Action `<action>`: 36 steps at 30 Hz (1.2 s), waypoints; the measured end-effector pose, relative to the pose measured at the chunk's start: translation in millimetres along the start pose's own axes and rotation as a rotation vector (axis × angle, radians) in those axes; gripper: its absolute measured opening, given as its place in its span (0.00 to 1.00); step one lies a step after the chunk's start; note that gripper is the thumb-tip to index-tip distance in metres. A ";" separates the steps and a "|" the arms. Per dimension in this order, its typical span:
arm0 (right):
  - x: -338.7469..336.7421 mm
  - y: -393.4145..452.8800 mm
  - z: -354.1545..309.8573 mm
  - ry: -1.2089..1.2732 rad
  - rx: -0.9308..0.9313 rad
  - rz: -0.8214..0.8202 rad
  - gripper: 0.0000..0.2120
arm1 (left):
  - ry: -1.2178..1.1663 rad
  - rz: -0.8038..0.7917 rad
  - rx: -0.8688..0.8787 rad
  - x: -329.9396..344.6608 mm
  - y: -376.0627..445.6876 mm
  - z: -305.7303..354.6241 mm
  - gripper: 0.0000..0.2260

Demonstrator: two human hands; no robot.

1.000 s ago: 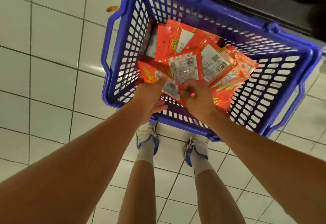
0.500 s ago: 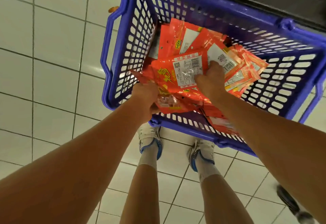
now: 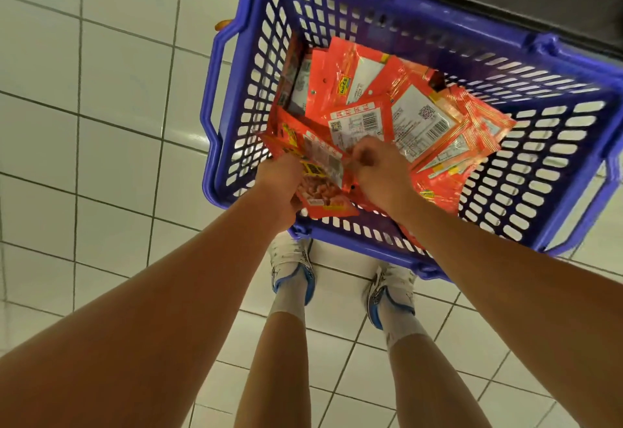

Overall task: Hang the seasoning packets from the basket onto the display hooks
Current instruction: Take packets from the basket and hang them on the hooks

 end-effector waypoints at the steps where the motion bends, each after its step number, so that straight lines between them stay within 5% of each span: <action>1: 2.7 -11.7 -5.5 -0.036 -0.083 -0.023 0.10 | -0.007 -0.029 0.003 1.5 -2.9 -0.3 0.14; 4: 3.6 -55.7 -15.7 -0.080 -0.318 -0.082 0.07 | 0.000 -0.059 0.070 1.8 -11.3 3.3 0.19; 9: -20.5 -117.2 -26.3 -0.114 -0.540 -0.172 0.05 | 0.089 -0.106 0.136 2.2 -36.3 -5.0 0.11; 15: -100.6 -109.8 -33.7 0.087 -0.005 0.084 0.18 | 0.164 -0.253 0.231 6.1 -98.5 2.6 0.15; 18: -132.0 -99.3 -58.0 0.438 0.192 -0.047 0.32 | 0.166 -0.372 0.295 11.0 -144.8 13.6 0.15; 20: -145.5 -107.4 -87.8 0.617 0.196 -0.121 0.27 | 0.120 -0.436 0.334 12.3 -179.0 22.9 0.13; 24: -198.1 -137.8 -153.8 0.746 0.146 0.050 0.01 | 0.004 -0.405 0.397 1.9 -254.8 49.6 0.19; 28: -275.5 -190.3 -232.1 0.743 -0.037 0.070 0.02 | -0.084 -0.333 0.521 -22.7 -347.4 88.5 0.10; 32: -345.3 -267.6 -312.7 0.625 -0.234 0.100 0.23 | -0.151 -0.356 0.692 -44.0 -462.4 129.0 0.07; 36: -409.5 -363.9 -396.7 0.574 -0.426 0.247 0.12 | -0.156 -0.329 0.919 -64.4 -593.7 158.6 0.07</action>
Point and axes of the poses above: each hand's wrist, its own y-axis towards the middle knuckle, its own x-axis out of the palm, z = x × y, the point moved 5 cm from there along y, towards the middle knuckle
